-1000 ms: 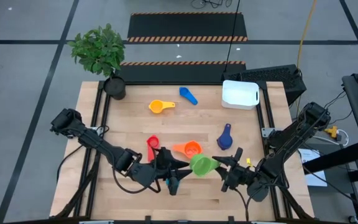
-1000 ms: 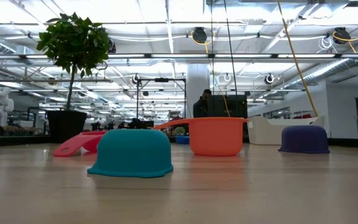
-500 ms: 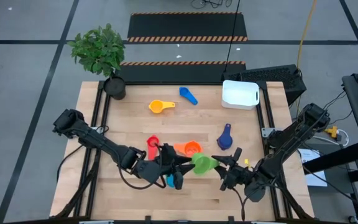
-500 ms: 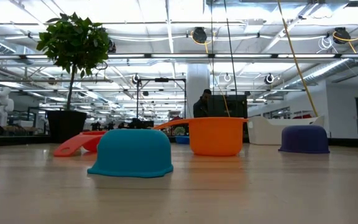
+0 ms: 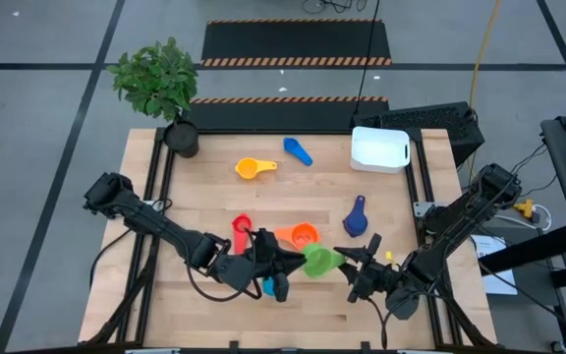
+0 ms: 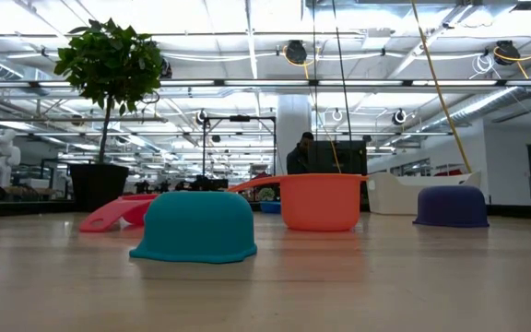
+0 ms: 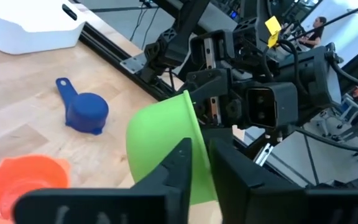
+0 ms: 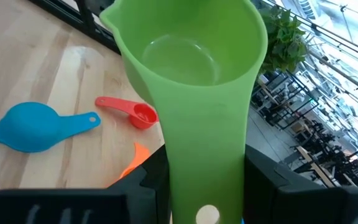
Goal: Nest measuring cups in basket
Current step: Stack the green measuring cup on top of the orange measuring cup
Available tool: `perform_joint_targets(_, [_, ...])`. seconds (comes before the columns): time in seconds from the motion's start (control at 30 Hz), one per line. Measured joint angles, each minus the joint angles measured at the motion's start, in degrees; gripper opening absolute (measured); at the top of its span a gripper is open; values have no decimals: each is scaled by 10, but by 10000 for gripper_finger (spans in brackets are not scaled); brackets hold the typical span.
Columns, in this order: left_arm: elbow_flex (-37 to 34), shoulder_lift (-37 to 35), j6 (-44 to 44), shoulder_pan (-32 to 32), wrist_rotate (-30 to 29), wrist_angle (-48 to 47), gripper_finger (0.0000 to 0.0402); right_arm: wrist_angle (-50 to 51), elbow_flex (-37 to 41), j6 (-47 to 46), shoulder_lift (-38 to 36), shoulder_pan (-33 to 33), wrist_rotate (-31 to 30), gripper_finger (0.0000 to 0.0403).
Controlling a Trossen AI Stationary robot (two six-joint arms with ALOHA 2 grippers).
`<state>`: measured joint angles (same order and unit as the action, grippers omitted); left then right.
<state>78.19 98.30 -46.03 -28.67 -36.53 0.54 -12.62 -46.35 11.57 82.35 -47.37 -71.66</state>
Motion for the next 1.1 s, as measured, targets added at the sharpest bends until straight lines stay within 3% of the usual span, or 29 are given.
perform_joint_targets(0.2, [0, 0, 4, 0, 0, -3, 7, 0, 0, 0, 0, 0, -1, 119])
perform_joint_targets(0.53, [0, 0, 11, -2, 5, -7, 17, -1, 0, -1, 0, 0, -1, 119])
perform_joint_targets(0.67, [0, 0, 4, -3, 10, -7, 54, -2, 0, 0, 0, 0, -1, 119])
perform_joint_targets(0.97, [0, 2, -45, -2, 47, -39, 181, -10, -1, -2, 0, 1, -15, 117])
perform_joint_targets(1.1, [-1, 4, -69, -2, 47, -53, 209, -14, -2, 1, -1, 2, -33, 113])
